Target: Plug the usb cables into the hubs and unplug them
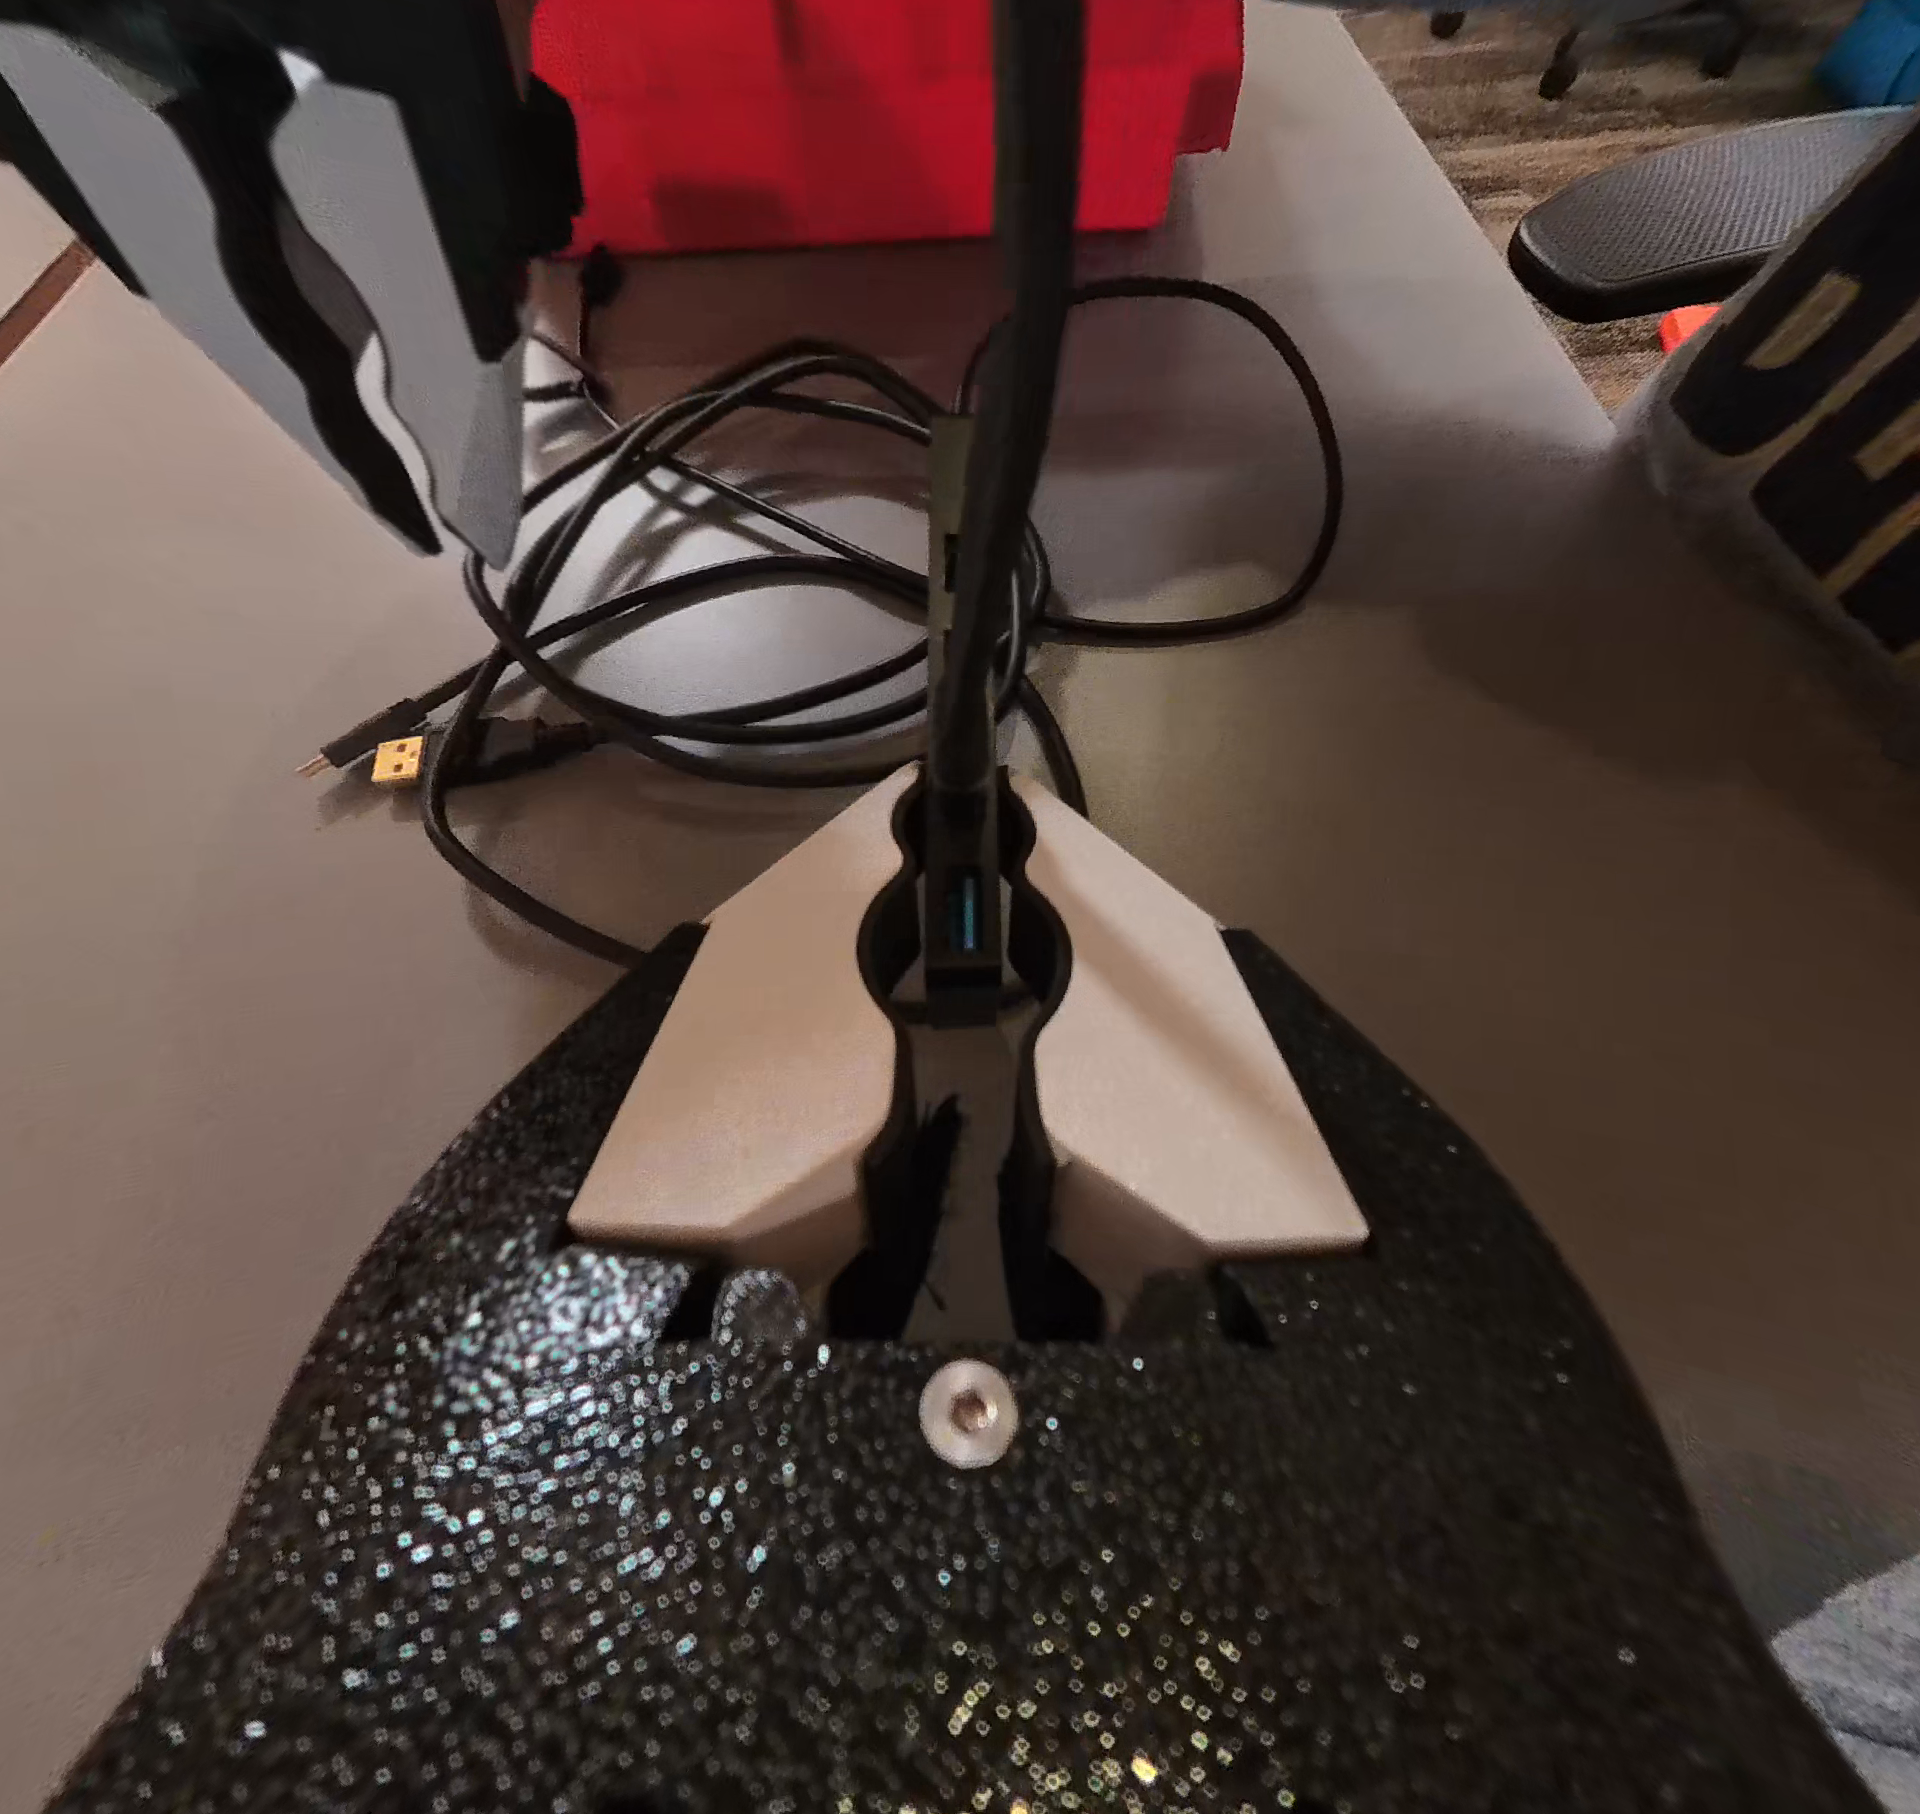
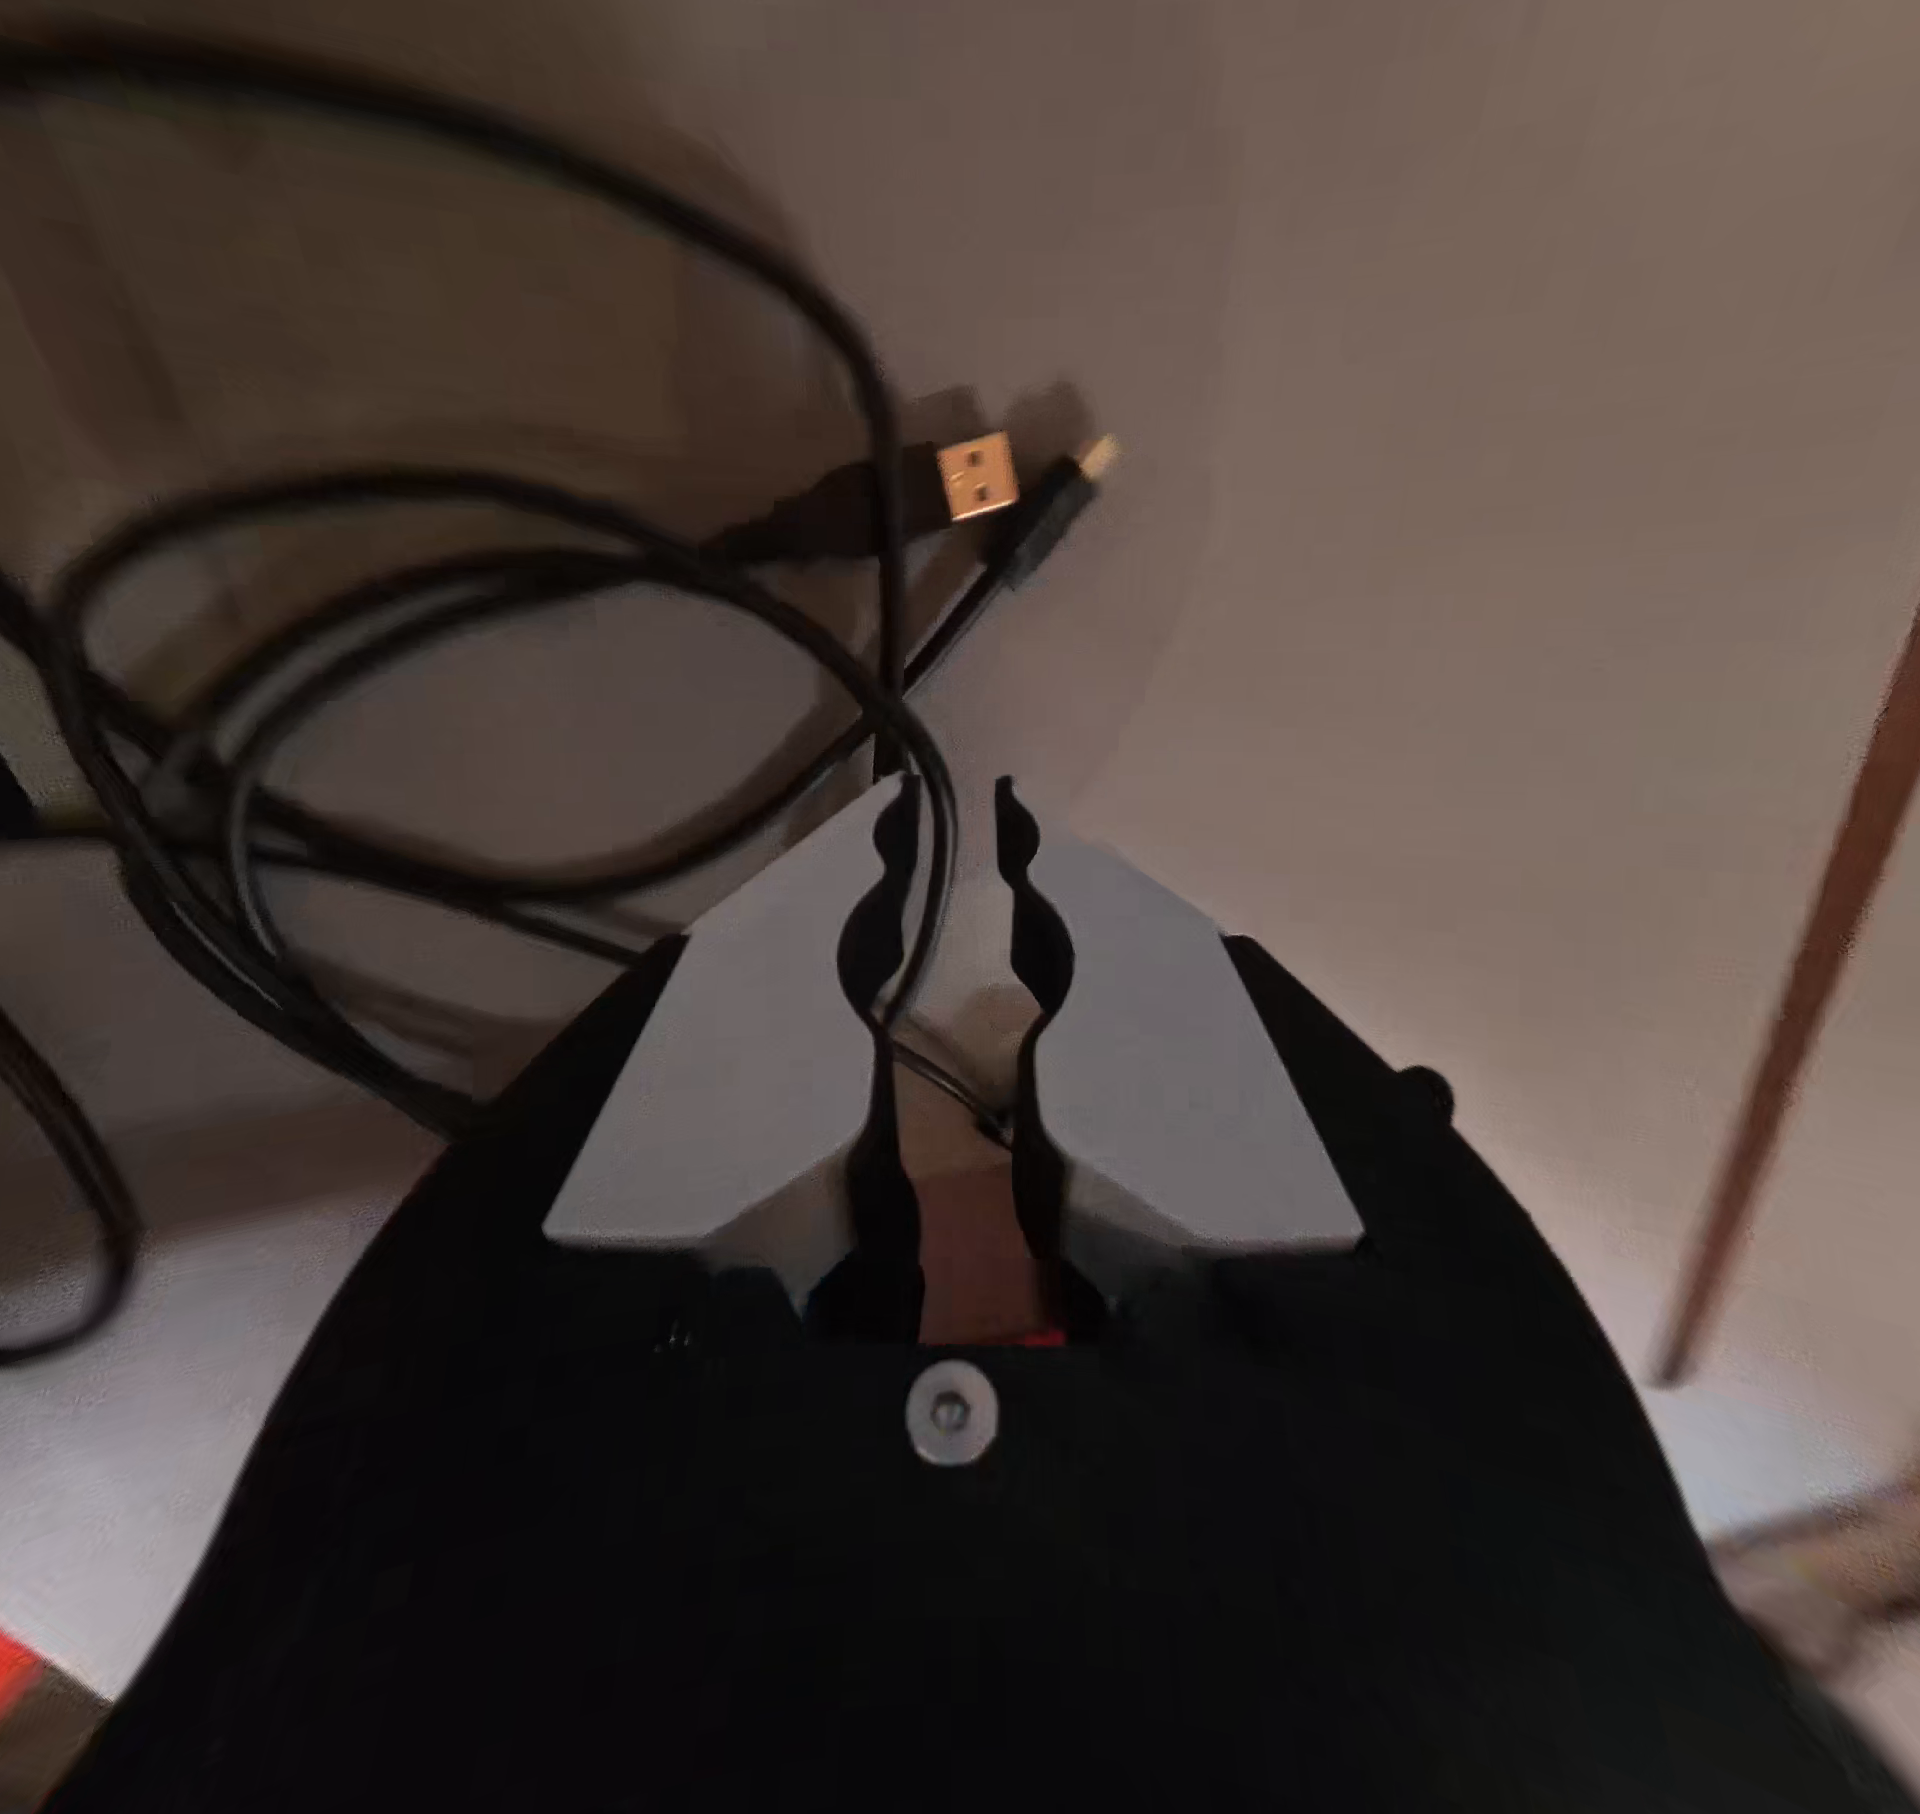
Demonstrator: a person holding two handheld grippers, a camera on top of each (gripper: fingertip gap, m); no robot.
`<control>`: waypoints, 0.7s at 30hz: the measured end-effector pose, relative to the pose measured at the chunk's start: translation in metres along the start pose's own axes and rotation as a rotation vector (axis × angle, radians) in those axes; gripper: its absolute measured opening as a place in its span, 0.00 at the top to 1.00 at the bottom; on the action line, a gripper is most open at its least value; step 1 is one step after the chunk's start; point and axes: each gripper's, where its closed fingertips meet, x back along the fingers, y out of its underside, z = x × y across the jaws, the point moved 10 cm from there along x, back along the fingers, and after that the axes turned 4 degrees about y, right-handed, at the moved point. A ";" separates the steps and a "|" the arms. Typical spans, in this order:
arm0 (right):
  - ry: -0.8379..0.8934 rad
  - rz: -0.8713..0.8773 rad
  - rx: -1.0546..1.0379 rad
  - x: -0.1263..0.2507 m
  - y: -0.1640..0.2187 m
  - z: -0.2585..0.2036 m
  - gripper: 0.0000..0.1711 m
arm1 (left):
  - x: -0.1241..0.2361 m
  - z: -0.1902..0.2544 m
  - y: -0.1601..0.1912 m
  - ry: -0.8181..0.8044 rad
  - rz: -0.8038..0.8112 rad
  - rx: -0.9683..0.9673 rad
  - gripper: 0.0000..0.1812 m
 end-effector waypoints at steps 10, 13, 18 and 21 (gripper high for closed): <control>-0.295 0.257 -0.743 -0.016 -0.003 0.016 0.92 | 0.000 0.000 0.000 -0.015 -0.003 -0.006 0.95; -0.327 0.243 -0.827 -0.024 -0.004 0.021 0.92 | -0.003 0.000 0.001 -0.010 -0.016 -0.007 0.95; -0.354 0.198 -0.835 -0.028 -0.008 0.025 0.93 | -0.003 0.000 0.001 -0.007 -0.018 -0.008 0.95; -0.357 0.182 -0.804 -0.027 -0.009 0.022 0.92 | -0.003 0.001 0.001 -0.004 -0.020 -0.008 0.95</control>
